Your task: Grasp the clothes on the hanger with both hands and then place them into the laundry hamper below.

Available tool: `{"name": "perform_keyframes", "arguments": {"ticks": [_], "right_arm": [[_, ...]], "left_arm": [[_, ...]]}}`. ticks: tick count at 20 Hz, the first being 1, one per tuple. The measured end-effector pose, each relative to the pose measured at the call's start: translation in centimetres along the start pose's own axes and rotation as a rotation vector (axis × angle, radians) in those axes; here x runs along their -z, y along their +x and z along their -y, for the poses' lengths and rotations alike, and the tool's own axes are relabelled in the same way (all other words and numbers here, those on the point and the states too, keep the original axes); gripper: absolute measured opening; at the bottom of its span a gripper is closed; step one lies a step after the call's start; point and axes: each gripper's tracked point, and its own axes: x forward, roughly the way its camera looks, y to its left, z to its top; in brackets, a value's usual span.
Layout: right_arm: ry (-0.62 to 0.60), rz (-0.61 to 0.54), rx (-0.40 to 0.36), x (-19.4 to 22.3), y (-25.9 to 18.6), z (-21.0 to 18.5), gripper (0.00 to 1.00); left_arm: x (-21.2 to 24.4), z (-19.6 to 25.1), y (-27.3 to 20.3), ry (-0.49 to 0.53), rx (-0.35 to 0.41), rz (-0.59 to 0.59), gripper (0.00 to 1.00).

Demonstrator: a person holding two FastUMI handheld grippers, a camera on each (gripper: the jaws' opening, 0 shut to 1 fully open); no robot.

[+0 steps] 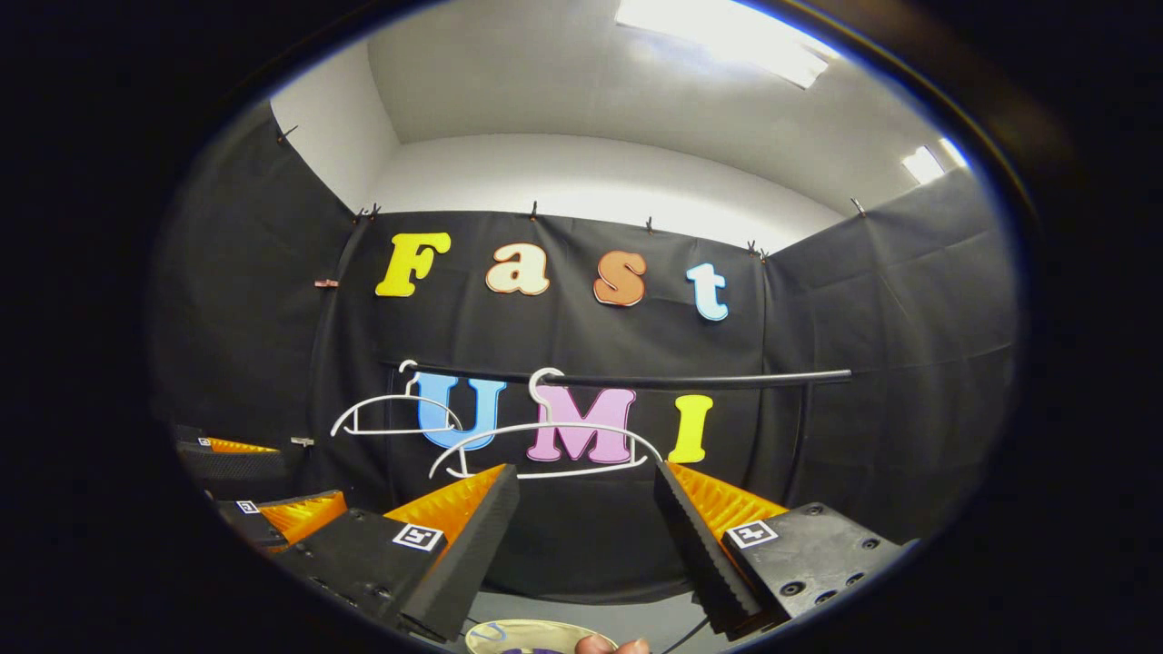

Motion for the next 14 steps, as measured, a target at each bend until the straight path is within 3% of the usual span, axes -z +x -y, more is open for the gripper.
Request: {"name": "perform_keyframes", "arguments": {"ticks": [14], "right_arm": [[-0.019,0.007,0.012,-0.5,-0.43,-0.31,0.97]], "left_arm": [[0.81,-0.28,-0.24,-0.01,-0.015,0.008,0.96]]}}
